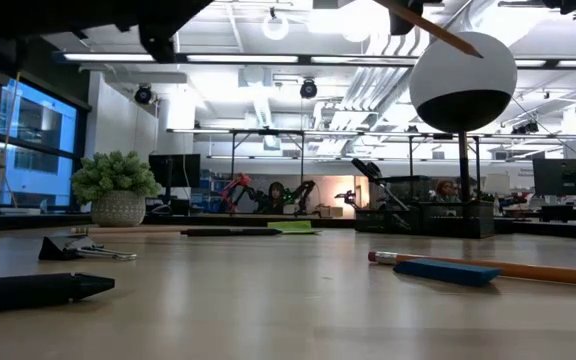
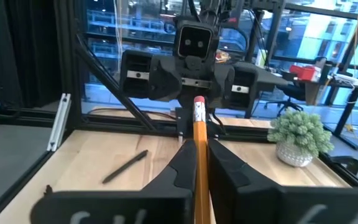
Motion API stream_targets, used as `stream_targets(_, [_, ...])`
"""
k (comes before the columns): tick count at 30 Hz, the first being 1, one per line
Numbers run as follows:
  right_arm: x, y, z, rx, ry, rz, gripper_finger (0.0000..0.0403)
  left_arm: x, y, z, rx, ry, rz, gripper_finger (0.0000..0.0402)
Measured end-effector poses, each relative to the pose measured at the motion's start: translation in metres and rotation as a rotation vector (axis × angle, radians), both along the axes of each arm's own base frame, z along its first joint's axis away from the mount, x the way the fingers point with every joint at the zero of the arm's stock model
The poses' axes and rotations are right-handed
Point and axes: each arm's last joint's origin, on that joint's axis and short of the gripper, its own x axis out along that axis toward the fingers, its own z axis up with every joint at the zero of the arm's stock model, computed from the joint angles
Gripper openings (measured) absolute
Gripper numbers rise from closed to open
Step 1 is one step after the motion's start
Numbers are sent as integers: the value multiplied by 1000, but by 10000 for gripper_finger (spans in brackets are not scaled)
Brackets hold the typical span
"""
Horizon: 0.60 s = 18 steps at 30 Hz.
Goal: Pick and place office supplies into organizer
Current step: Put the yellow pencil into the black desk organizer
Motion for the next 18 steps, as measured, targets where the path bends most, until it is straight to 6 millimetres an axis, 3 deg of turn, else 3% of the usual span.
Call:
stream_targets(11, [0, 1, -1, 15, 6, 23, 14, 66, -20, -14, 40, -4, -13, 188])
stream_targets(18, [0, 2, -3, 27, 25, 59, 15, 73, -21, -14, -23, -19, 24, 188])
